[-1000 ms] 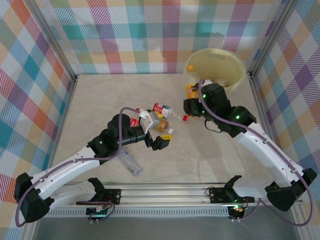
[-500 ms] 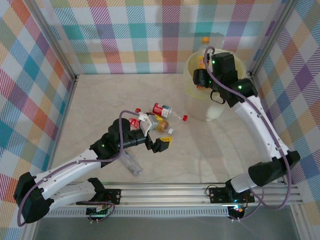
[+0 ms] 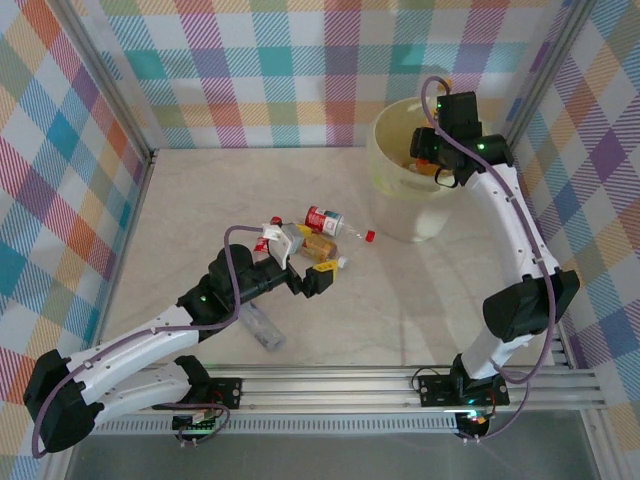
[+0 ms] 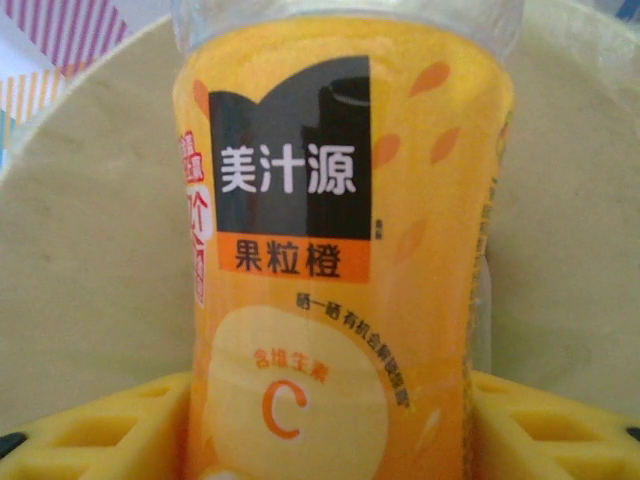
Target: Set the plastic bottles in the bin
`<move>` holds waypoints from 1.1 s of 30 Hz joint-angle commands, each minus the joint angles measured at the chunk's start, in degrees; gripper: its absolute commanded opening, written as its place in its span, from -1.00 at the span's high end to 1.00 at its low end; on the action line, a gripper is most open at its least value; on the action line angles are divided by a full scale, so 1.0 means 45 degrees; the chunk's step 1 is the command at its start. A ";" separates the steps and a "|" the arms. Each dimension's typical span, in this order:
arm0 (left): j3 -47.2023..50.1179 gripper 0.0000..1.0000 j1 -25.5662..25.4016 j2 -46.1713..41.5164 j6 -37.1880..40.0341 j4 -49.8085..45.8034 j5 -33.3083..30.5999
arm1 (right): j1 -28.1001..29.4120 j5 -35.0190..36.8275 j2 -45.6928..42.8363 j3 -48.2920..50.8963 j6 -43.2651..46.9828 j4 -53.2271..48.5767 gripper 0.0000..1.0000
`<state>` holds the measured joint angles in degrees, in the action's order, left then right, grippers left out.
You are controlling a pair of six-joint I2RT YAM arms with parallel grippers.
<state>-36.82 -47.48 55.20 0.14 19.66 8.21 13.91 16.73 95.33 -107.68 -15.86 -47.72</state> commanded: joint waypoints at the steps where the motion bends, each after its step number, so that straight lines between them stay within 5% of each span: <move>1: -0.0157 -1.00 0.0116 -0.0016 -0.0056 0.0075 -0.0090 | -0.0045 -0.0512 -0.0071 -0.0039 -0.0173 -0.0179 -0.25; 11: -0.0674 -1.00 0.0105 0.0169 0.0444 -0.0820 0.0577 | -0.0085 -0.0690 -0.0487 -0.0210 -0.0212 -0.0469 -0.58; 27: -0.1284 -1.00 0.0099 0.0252 0.1612 -0.2175 0.1027 | -0.0013 -0.2184 -0.4434 0.3001 0.0872 0.0859 -0.61; 33: -0.2592 -1.00 0.0030 0.0571 0.2156 -0.4631 0.1167 | 0.0385 -0.3770 -0.6028 0.4207 0.0986 0.0482 -0.64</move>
<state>-43.94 -47.48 57.01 7.40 4.95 12.16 14.41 4.97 70.61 -90.54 -12.60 -45.80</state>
